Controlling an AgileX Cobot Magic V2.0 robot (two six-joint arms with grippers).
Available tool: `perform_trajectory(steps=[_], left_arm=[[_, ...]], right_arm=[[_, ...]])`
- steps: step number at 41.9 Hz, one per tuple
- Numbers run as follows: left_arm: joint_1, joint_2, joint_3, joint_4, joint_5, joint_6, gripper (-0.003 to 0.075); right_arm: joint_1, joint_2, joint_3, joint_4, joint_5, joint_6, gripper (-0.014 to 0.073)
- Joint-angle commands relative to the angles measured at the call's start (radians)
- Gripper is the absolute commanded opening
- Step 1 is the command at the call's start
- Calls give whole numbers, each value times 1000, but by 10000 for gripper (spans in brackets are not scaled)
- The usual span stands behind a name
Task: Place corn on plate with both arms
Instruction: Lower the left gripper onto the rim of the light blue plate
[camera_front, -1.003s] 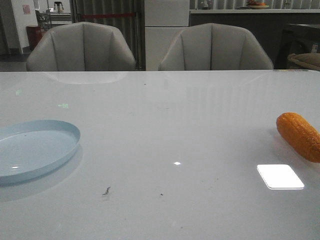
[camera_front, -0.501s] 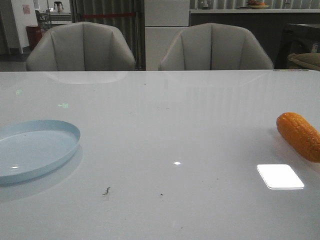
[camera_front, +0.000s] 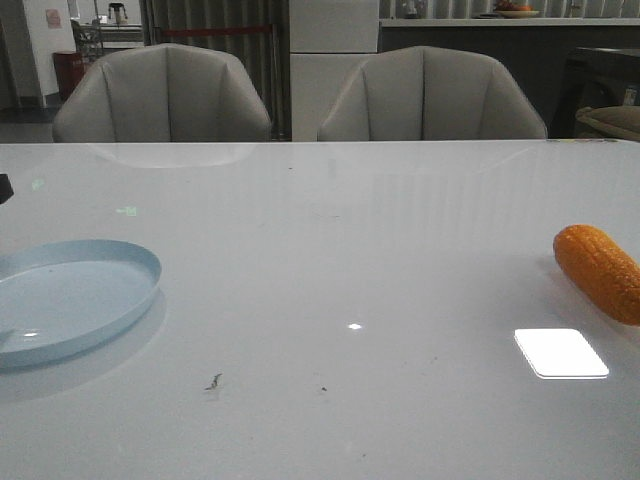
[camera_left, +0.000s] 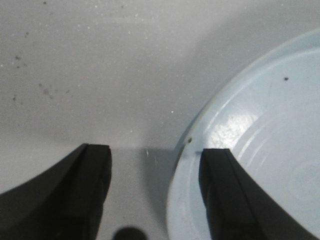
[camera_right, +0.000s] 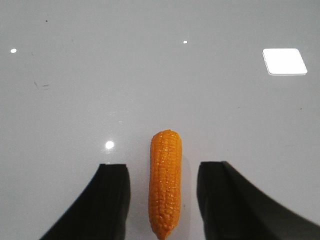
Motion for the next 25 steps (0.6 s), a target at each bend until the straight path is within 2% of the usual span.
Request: perform_trajectory(steps=[1,4,7,12,13,15,25], left_arm=[[-8,-41,-29,-35,-16,0,424],[-8,-28,-29,-38,-16,0,372],[-8,-16,-29,-38,-16,0,287],[-9,-15,-29,-38,-14,0,98],[-9,-15,-29,-38,-14,0,79],[-11,-15,-29,-38,-14,0,103],[-13,-16,-64,-64,44,0,94]], right_arm=[[-4,-8,-33,-8,-64,-3,426],[-4,-8,-33,-8,-62,-3,426],[-4,-8,-33,-8,-62,-3,426],[-4,-8,-33,-8,-60,-3,426],[-4,-8,-33,-8,-58,-3,426],[-4,-8,-33,-8,-56,-3,426],[-4,-8,-33,-8,-54,-3,426]])
